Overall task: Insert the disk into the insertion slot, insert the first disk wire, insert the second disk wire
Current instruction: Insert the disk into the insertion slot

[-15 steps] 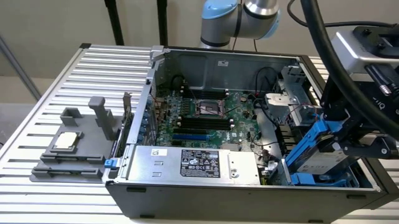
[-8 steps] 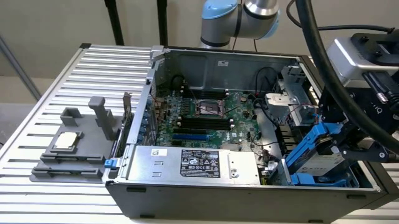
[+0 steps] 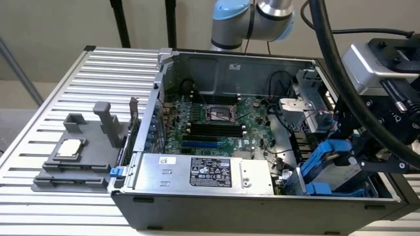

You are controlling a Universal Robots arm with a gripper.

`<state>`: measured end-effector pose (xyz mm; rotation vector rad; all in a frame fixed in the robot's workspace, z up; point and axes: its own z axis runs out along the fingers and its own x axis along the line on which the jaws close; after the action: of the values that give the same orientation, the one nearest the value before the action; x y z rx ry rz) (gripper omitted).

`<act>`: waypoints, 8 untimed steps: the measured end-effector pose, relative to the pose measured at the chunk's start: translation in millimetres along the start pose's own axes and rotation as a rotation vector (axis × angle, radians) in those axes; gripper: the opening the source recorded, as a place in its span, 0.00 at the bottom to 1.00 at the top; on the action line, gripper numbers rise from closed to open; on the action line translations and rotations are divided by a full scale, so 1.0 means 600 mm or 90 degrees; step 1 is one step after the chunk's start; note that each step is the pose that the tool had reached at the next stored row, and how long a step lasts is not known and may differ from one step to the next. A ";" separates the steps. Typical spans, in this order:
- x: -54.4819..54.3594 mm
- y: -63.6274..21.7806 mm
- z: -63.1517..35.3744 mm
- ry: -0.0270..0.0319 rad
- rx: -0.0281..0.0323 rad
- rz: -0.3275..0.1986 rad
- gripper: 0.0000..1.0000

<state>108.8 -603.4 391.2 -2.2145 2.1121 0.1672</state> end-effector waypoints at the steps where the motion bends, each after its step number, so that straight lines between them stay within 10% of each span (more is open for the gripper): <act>1: 0.000 0.000 0.000 -0.0001 -0.0001 0.000 0.44; 8: 0.001 -0.015 0.001 -0.0004 -0.0004 -0.002 0.50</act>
<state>117.5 -603.5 390.4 -2.2180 2.1081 0.1682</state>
